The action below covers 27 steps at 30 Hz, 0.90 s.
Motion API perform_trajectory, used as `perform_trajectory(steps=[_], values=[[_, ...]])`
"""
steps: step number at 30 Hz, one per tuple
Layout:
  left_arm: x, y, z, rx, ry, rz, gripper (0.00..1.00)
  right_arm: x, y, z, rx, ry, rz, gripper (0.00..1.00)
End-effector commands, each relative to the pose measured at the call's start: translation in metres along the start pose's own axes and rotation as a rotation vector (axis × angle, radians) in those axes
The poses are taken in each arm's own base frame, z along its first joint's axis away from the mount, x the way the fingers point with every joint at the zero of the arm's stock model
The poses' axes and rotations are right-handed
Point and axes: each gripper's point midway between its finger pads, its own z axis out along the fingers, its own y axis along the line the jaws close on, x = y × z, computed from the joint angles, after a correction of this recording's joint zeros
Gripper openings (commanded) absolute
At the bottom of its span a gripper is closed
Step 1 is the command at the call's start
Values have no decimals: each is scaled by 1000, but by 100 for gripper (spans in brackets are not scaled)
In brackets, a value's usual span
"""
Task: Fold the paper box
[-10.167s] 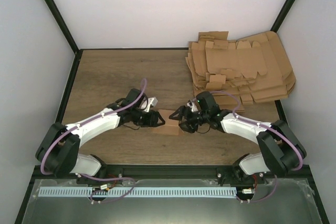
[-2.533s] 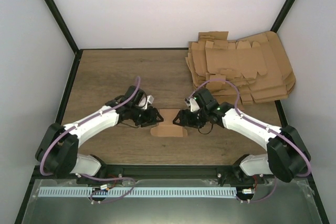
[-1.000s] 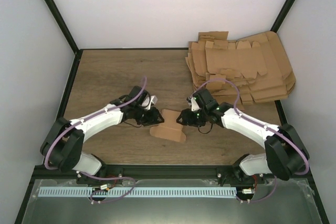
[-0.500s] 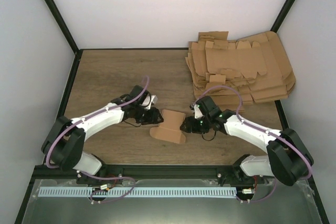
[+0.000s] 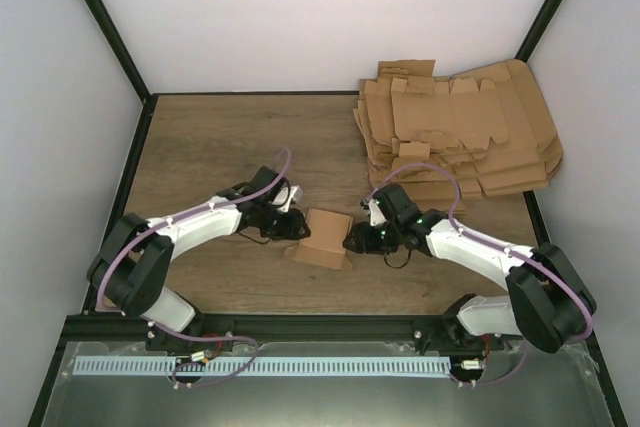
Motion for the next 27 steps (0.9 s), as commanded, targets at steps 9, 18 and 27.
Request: perform_trajectory(steps=[9, 18, 27], values=[[8, -13, -54, -35, -103, 97, 55, -66, 40, -30, 24, -139, -288, 59], [35, -41, -69, 22, -152, 195, 62, -118, 38, -27, -52, -201, -423, 66], [32, -70, -81, -53, -311, 518, 72, -112, 11, 25, -176, -77, -398, 66]])
